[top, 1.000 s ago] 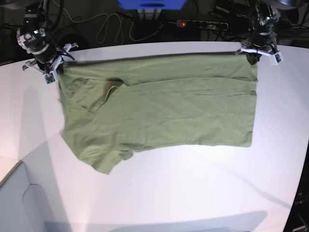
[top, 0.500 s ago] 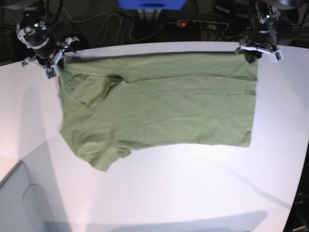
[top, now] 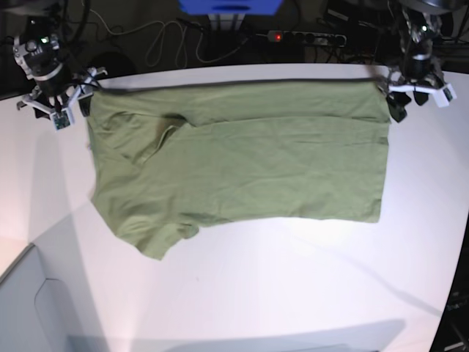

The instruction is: Fold the T-shirt properly

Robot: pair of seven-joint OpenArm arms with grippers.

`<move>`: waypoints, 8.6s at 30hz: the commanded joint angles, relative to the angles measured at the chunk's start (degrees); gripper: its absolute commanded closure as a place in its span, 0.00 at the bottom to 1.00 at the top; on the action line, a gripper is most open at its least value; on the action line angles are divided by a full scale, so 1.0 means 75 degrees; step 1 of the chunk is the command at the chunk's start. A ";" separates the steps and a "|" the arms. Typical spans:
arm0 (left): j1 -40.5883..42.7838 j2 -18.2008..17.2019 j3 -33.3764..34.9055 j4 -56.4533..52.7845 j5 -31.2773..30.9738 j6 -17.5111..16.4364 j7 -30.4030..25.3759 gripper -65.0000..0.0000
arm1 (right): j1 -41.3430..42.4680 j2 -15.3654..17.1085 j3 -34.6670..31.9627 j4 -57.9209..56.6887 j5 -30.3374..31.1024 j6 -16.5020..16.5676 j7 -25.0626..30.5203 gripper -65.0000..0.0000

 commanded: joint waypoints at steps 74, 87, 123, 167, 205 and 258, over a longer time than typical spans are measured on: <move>-0.7024 -0.1214 0.3197 -0.7833 0.2688 -0.0019 -0.1184 1.00 | 0.8442 -0.0355 -0.2222 -0.9347 0.0088 0.0066 0.2220 0.53; -0.6895 -0.1214 0.3197 -0.7833 0.2688 -0.0019 -0.1196 1.00 | 0.8641 -0.0366 -0.3242 -1.0062 0.0077 0.0055 0.4283 0.53; -0.6379 -0.1226 0.3185 -0.6802 0.2641 -0.0042 -0.1126 1.00 | 0.7880 -0.0343 -0.3183 -0.9148 0.0100 0.0019 0.4259 1.00; -0.3109 -0.1050 0.2447 -0.2242 0.2618 -0.0031 -0.1149 1.00 | 0.3109 -0.0237 -0.1460 -0.3780 0.0124 0.0019 0.4283 1.00; -0.2699 -0.0945 0.2236 -0.2324 0.2618 0.0005 -0.1126 1.00 | 0.2054 -0.0226 -0.1425 -0.3557 0.0112 0.0055 0.4271 1.00; -0.3836 -0.0499 0.1591 -0.2102 0.2688 0.0016 0.0984 0.66 | 0.2417 -0.0179 -0.1425 -0.2514 0.0088 0.0066 0.3075 0.46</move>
